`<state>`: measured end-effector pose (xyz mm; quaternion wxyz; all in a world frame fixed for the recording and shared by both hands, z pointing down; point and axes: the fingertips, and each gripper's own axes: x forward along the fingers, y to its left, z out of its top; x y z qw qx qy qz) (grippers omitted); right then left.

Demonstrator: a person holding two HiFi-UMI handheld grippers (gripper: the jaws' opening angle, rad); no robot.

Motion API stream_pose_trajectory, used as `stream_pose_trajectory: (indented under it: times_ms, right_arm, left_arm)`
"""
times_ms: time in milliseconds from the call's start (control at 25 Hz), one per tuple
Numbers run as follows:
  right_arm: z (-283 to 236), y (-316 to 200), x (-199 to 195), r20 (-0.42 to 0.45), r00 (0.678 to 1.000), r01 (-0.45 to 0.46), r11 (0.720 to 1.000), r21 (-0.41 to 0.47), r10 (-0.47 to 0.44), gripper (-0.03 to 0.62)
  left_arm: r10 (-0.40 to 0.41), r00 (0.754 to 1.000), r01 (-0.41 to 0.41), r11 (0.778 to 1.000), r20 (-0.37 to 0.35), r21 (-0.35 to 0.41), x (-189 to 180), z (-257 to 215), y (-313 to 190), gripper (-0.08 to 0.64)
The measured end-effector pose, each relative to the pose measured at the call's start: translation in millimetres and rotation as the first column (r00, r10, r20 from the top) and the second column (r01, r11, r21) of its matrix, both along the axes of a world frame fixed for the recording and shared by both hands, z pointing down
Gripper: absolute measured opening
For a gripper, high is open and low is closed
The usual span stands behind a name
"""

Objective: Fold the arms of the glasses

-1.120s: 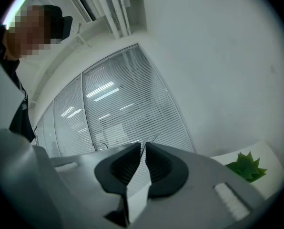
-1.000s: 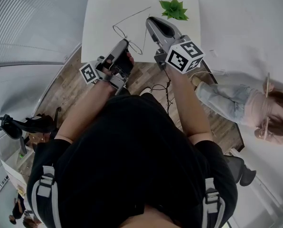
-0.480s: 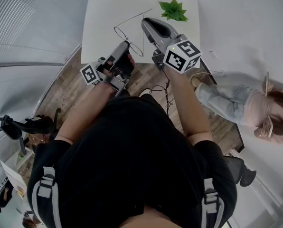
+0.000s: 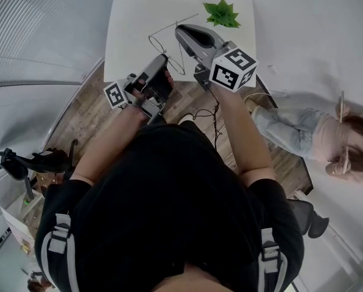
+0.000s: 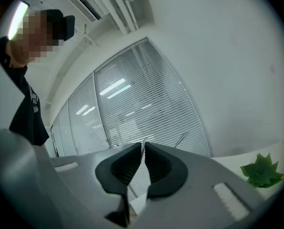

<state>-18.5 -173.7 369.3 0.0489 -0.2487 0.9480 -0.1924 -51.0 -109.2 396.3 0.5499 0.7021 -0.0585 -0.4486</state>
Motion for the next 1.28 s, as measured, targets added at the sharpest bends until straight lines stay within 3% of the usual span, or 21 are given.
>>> stream_pose_trajectory:
  times_ms: [1280]
  right_arm:
    - [-4.6, 19.1, -38.1, 0.004, 0.967, 0.257, 0.966, -0.044, -0.257, 0.02]
  left_arm:
    - [0.049, 0.999, -0.049, 0.999, -0.019, -0.001, 3.7, 1.5, 1.0, 0.014]
